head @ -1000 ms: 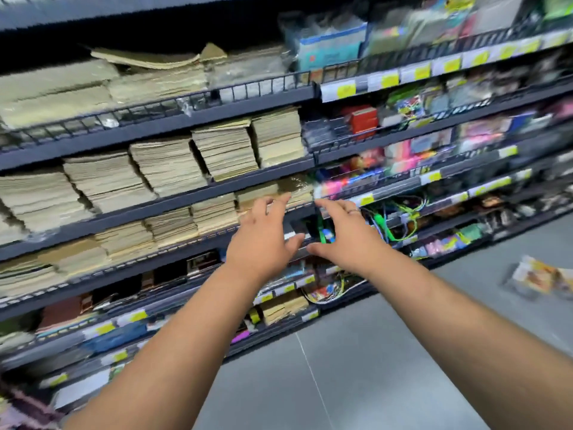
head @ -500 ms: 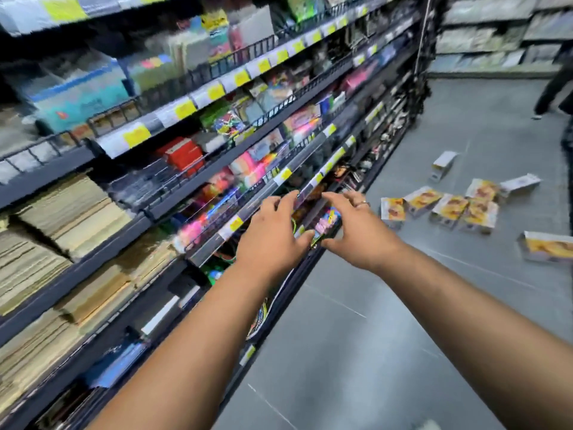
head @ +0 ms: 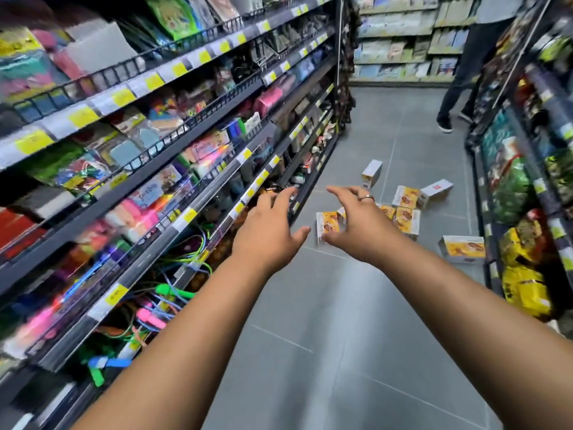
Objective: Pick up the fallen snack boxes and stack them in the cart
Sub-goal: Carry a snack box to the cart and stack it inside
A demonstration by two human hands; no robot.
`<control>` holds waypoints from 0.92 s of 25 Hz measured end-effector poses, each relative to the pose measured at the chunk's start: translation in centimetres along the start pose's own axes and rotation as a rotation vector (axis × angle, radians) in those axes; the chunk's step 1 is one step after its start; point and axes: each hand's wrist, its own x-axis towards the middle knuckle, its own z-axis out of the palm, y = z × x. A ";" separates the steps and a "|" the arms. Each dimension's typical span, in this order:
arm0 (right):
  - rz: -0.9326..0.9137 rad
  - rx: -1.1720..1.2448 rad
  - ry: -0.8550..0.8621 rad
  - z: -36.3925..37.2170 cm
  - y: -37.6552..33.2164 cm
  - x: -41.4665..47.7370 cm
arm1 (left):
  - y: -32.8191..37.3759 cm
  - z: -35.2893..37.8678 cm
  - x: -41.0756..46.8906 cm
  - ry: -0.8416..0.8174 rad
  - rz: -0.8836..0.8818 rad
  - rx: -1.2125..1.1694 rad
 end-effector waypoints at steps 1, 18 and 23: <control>0.019 0.004 0.002 -0.7 1.3 1.1 | 0.8 0.8 1.7 -0.013 0.010 -0.009; 0.337 -0.004 0.133 -4.5 15.3 32.1 | 2.1 12.3 40.4 -0.220 0.258 0.035; 0.401 -0.026 0.088 -3.6 18.7 40.6 | 0.7 15.7 49.5 -0.295 0.247 0.054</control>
